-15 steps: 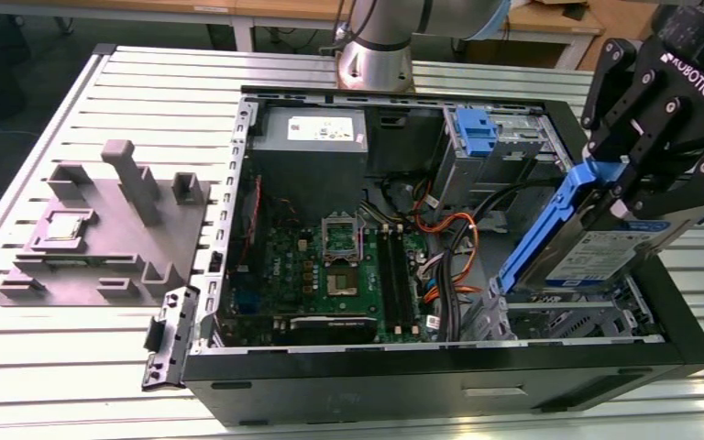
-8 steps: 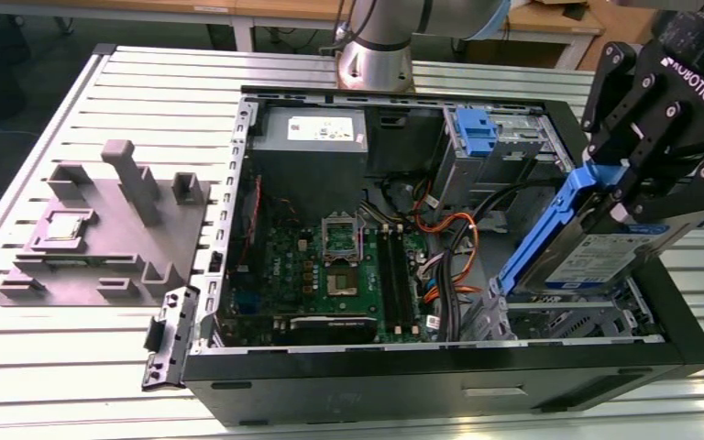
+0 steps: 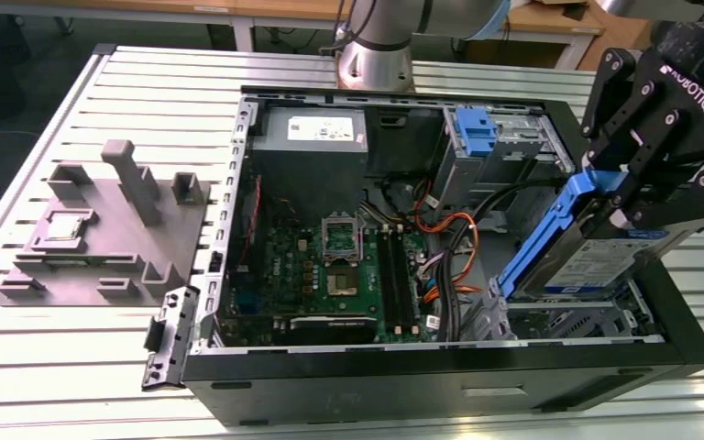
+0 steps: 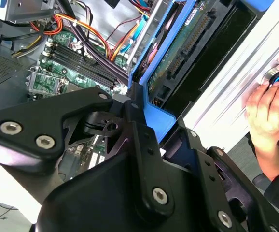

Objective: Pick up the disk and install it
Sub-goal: 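Insert the disk into the insertion slot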

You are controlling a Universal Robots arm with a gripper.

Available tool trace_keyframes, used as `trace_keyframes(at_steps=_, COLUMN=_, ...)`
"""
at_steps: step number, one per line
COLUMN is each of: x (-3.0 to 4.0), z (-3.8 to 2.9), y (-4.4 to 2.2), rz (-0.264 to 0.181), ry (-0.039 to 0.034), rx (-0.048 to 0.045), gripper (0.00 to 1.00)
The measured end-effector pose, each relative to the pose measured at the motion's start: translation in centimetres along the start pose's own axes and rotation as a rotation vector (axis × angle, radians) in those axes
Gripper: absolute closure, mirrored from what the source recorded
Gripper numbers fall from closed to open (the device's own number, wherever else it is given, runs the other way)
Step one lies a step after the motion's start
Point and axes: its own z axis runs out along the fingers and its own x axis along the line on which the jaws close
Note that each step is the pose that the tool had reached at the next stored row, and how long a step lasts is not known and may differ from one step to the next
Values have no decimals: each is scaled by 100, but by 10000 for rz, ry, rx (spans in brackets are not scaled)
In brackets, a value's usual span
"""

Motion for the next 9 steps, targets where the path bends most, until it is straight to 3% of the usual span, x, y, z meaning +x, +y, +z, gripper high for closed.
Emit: trace_keyframes(at_steps=9, x=9, z=37, y=-1, rz=0, ry=-1, rx=0, gripper=64)
